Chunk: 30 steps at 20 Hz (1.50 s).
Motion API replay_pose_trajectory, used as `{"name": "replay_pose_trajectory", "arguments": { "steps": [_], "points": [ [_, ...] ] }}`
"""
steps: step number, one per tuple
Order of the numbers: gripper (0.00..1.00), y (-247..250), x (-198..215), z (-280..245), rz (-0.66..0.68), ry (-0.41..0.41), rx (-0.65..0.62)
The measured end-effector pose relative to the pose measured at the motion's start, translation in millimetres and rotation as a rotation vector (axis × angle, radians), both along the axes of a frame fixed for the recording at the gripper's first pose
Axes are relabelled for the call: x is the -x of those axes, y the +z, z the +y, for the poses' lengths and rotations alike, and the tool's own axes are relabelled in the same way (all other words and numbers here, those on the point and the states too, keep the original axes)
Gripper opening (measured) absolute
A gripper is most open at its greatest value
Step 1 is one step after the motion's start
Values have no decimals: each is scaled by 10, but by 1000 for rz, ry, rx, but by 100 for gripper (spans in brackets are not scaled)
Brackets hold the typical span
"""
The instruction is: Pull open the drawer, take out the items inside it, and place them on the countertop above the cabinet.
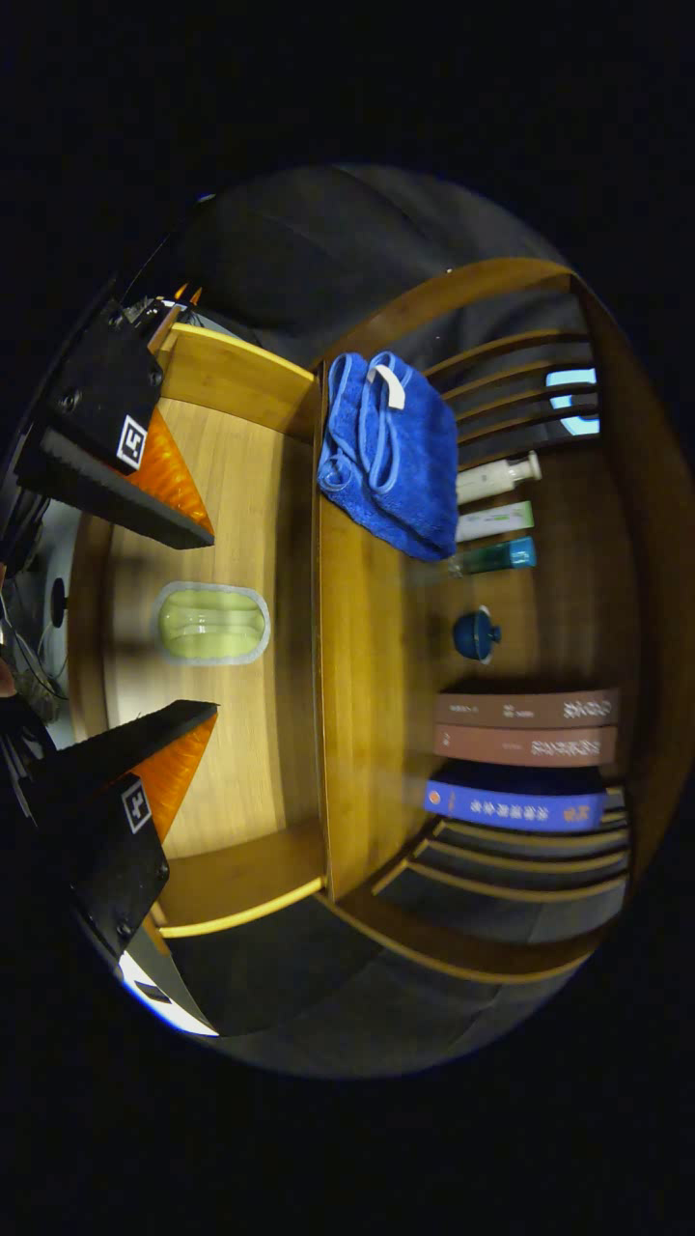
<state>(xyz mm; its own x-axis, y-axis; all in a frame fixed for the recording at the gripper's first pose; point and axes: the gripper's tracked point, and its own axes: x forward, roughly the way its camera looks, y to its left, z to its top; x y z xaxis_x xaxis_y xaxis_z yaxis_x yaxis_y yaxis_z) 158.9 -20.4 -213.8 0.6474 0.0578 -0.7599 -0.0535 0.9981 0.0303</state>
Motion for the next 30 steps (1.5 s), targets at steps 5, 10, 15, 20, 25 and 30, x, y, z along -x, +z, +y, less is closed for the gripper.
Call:
{"name": "replay_pose_trajectory", "arguments": {
  "steps": [5, 10, 15, 20, 25, 30],
  "points": [
    [100, -597, -135, 54, 187, -11, -2],
    [82, -889, -228, 5, 265, -26, 26],
    [37, -978, -318, -3, 248, -32, 39],
    [22, -941, -265, 10, 250, -18, 35],
    [21, -727, -40, -5, 242, -25, -1],
    [21, -105, 103, 38, 171, 2, -25]
  ]
}}
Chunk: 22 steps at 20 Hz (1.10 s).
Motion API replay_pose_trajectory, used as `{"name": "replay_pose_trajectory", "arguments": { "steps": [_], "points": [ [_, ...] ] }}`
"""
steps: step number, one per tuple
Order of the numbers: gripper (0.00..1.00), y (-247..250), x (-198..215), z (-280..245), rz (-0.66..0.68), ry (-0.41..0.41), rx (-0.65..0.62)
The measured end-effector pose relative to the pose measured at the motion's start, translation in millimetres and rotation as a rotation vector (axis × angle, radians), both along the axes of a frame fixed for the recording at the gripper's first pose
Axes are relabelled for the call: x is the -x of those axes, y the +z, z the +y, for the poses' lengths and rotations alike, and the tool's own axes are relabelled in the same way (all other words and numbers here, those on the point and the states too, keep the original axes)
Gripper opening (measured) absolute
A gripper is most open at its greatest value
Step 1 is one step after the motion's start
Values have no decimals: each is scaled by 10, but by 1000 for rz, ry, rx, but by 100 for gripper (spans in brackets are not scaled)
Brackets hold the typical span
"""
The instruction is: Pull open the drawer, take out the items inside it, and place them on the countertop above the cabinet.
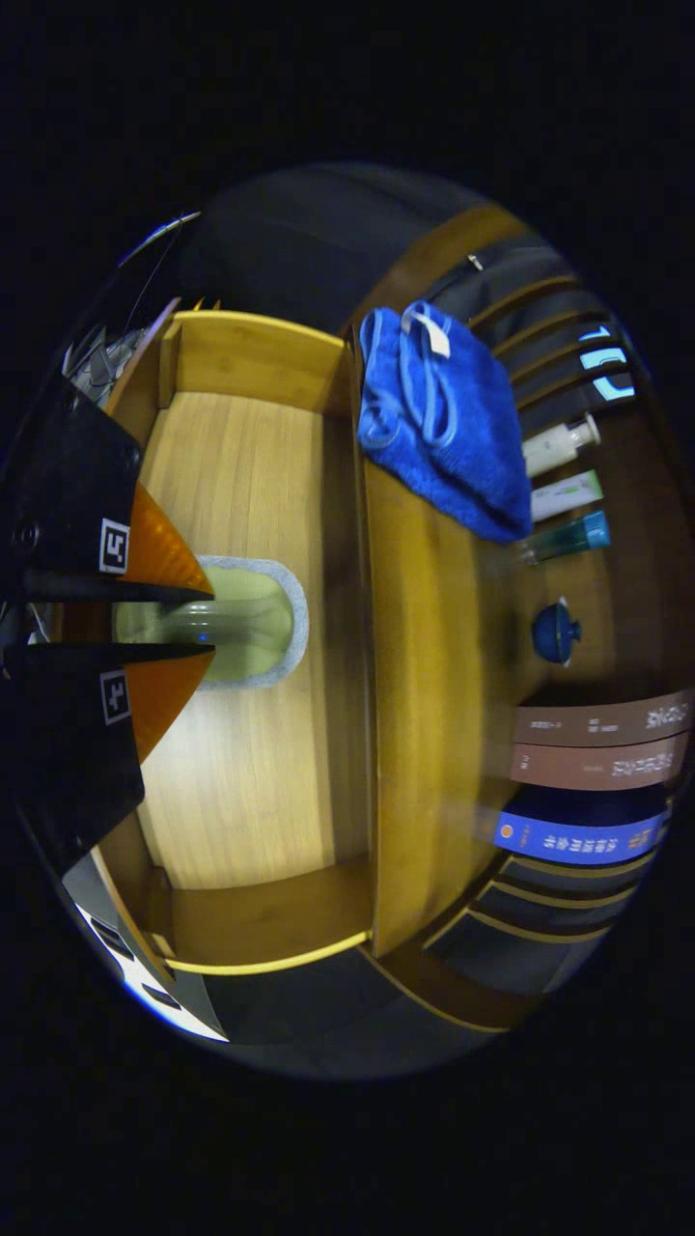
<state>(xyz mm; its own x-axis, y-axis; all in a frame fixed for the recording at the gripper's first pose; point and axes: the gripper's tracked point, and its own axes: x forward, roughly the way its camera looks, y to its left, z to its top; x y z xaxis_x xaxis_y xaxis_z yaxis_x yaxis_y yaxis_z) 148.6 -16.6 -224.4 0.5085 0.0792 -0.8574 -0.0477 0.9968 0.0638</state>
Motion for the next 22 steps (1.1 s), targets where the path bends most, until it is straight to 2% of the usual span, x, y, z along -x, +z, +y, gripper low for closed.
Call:
{"name": "replay_pose_trajectory", "arguments": {
  "steps": [4, 9, 16, 22],
  "points": [
    [21, 462, -15, 0, -33, 3, -3],
    [21, 786, -535, -27, -58, -18, 6],
    [22, 692, -1240, 26, -19, -29, 15],
    [21, 516, -1679, 49, 11, -27, 31]
  ]
}}
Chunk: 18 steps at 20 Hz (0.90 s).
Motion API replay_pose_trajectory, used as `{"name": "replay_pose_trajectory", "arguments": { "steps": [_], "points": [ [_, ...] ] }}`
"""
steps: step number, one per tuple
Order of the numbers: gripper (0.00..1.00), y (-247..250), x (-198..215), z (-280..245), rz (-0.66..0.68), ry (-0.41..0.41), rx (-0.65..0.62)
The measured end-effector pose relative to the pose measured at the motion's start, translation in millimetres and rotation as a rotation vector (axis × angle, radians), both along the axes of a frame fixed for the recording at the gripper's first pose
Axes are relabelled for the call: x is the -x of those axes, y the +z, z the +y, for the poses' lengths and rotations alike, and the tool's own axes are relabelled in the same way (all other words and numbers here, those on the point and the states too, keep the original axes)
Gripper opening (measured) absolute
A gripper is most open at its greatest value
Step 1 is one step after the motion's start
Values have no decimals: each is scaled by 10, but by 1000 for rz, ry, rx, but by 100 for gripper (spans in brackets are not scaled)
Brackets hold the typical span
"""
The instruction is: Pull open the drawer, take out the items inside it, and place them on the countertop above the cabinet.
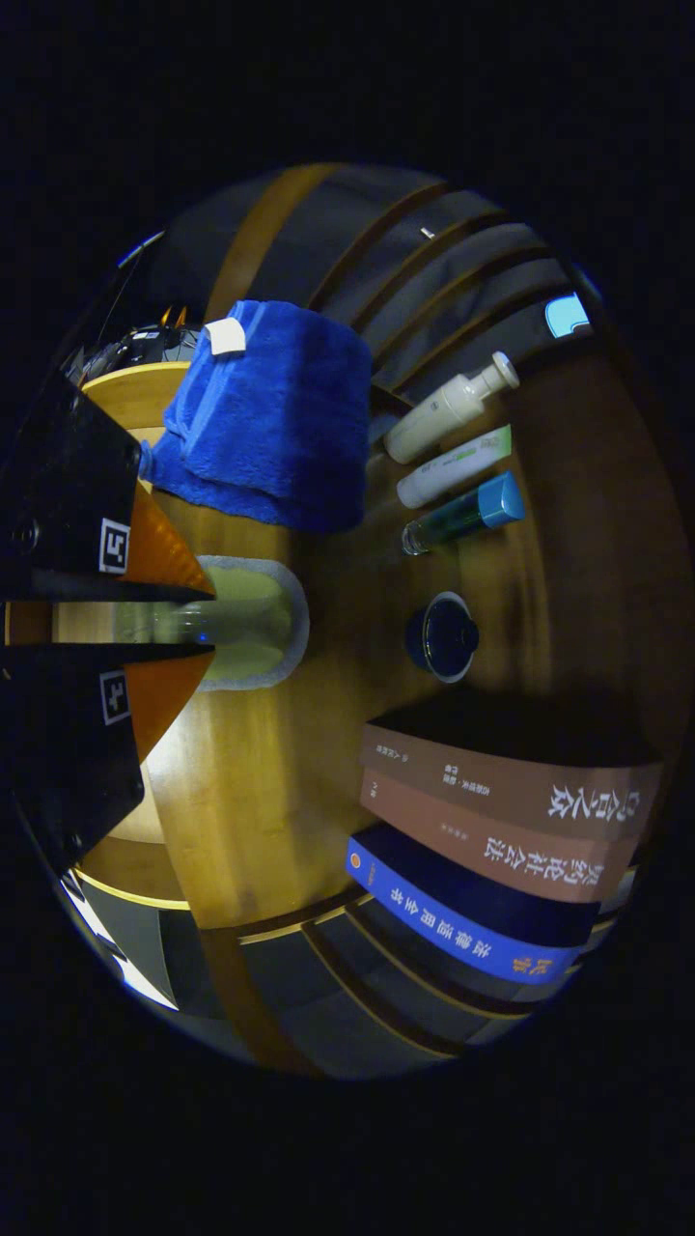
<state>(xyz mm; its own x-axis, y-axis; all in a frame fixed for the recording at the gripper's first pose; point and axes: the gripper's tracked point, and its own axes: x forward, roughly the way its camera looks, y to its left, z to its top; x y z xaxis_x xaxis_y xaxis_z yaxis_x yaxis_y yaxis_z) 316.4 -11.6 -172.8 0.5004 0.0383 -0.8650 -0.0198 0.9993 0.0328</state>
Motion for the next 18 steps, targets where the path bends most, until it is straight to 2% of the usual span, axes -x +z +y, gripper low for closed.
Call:
{"name": "replay_pose_trajectory", "arguments": {
  "steps": [4, 11, 13, 17, 18],
  "points": [
    [22, -73, -161, -4, 18, -3, 3],
    [22, -131, -212, -23, 38, -3, 14],
    [25, -121, -224, -31, 27, -4, 16],
    [49, -86, -199, -61, 13, 0, 16],
    [59, -58, -192, -76, 7, 2, 16]
  ]
}}
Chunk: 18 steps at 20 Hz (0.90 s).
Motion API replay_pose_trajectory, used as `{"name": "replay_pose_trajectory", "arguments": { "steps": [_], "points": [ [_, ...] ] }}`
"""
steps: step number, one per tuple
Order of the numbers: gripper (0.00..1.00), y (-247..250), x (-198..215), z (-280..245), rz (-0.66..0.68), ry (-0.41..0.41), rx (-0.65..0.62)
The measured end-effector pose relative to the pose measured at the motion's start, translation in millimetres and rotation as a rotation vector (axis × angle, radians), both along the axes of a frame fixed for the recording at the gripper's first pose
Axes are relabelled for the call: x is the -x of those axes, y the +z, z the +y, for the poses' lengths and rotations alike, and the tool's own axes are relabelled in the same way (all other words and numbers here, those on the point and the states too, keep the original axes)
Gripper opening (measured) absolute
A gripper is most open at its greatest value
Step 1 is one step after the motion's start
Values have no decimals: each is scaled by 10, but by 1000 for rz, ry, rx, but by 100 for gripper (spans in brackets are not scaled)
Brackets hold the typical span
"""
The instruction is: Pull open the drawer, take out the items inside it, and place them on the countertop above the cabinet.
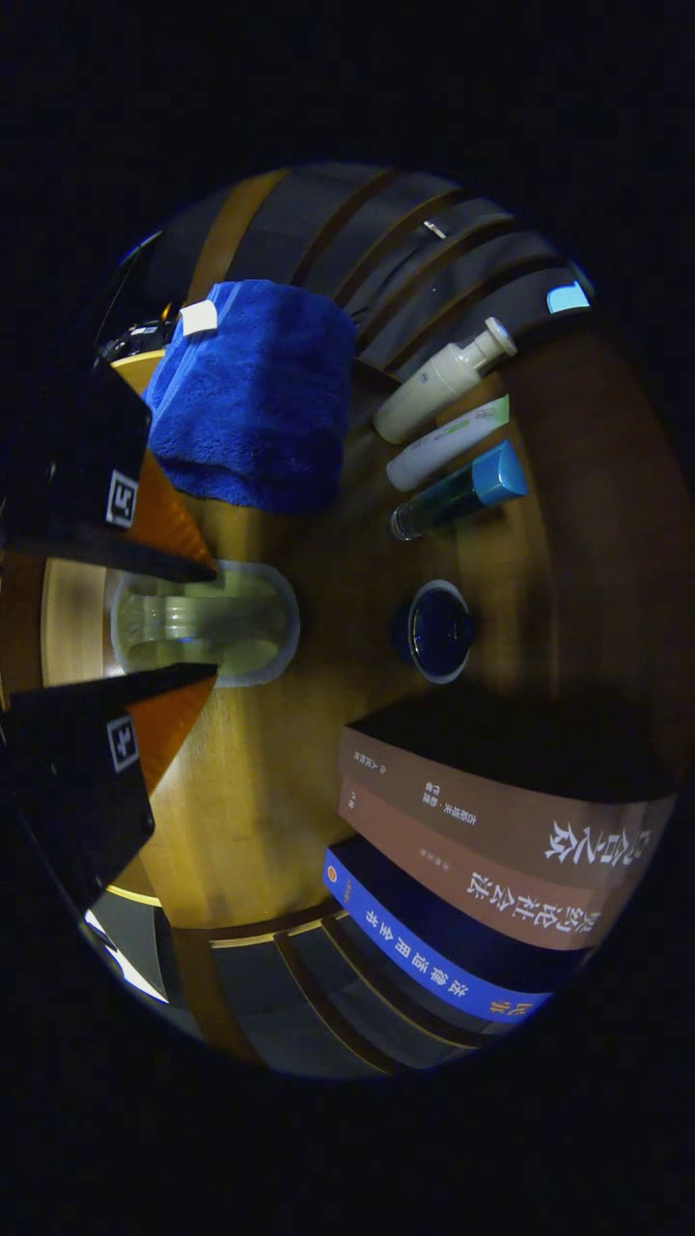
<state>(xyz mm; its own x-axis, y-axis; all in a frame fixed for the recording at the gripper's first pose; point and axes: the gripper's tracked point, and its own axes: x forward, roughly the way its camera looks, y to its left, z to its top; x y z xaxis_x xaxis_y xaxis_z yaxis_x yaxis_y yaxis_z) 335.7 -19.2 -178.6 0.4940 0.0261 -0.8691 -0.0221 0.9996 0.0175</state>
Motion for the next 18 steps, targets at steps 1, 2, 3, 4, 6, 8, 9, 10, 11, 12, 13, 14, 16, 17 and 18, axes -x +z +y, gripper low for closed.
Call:
{"name": "replay_pose_trajectory", "arguments": {
  "steps": [1, 2, 3, 4, 6, 8, 9, 10, 11, 12, 13, 14, 16, 17, 18],
  "points": [
    [69, -23, 17, -4, -5, 2, -1],
    [79, -6, 29, -7, -9, 2, -4],
    [89, -3, 54, -33, -15, -2, -3],
    [100, 19, 77, -46, -24, -5, -2],
    [100, 67, 140, -72, -45, -4, 0],
    [100, 171, 200, -94, -87, 4, 15],
    [100, 242, 261, -100, -117, 10, 23],
    [100, 320, 317, -108, -156, 15, 32],
    [100, 406, 376, -107, -193, 19, 37],
    [100, 481, 460, -104, -231, 23, 39],
    [99, 542, 554, -104, -274, 24, 43],
    [100, 604, 646, -97, -321, 29, 42],
    [100, 701, 864, -102, -408, 30, 37],
    [100, 741, 986, -106, -449, 25, 30],
    [100, 783, 1114, -92, -488, 23, 15]
  ]
}}
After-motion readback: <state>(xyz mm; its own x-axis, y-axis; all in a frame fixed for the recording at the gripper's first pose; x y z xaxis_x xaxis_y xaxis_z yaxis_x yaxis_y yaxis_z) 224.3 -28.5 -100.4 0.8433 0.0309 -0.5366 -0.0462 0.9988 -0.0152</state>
